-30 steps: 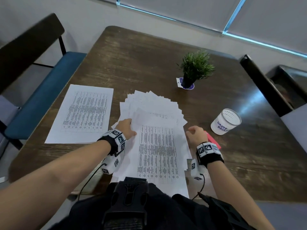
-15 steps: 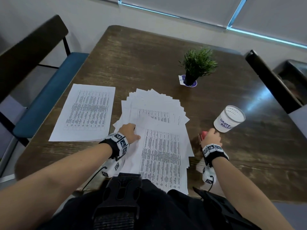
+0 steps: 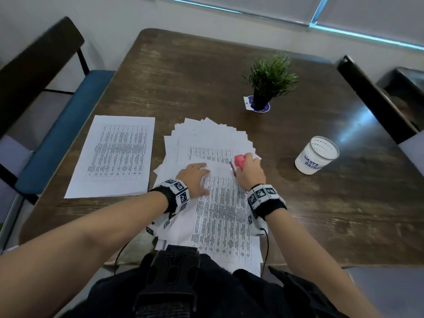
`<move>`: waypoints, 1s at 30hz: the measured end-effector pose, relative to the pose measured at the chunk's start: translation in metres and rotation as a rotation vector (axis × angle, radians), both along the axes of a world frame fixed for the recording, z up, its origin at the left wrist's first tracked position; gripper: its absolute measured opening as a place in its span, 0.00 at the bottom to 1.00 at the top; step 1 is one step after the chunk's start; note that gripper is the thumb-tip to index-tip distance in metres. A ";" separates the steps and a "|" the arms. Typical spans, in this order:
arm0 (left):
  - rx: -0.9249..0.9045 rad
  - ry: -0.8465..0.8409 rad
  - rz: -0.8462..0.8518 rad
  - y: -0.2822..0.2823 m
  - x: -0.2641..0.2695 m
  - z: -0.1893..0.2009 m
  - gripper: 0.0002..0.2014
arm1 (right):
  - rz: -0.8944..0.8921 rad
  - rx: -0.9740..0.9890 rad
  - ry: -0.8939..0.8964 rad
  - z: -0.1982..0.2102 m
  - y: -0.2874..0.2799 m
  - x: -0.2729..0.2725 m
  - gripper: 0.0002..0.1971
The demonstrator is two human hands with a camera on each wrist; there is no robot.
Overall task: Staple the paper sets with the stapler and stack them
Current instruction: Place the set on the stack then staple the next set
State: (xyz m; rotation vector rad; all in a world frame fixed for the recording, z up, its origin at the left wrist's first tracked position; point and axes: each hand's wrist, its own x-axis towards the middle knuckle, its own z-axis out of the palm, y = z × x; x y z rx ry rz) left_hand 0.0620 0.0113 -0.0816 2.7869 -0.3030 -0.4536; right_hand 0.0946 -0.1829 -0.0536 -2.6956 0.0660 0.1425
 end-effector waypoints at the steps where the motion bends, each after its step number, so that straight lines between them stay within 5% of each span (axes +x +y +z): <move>1: 0.025 0.029 -0.039 -0.002 0.001 -0.003 0.37 | 0.039 -0.033 0.035 -0.003 0.007 -0.001 0.20; 6: 0.132 0.061 -0.101 -0.003 0.007 -0.007 0.42 | 0.097 -0.199 0.147 -0.021 0.025 -0.005 0.24; 17: 0.222 0.129 -0.151 -0.007 0.024 -0.006 0.47 | -0.079 -0.140 0.205 -0.030 0.045 0.007 0.19; 24: 0.233 0.129 -0.172 -0.004 0.029 -0.005 0.47 | 0.222 -0.293 0.093 -0.035 0.029 0.033 0.11; 30: 0.233 0.099 -0.166 -0.005 0.030 -0.008 0.47 | 0.134 -0.236 0.105 -0.039 0.036 0.035 0.15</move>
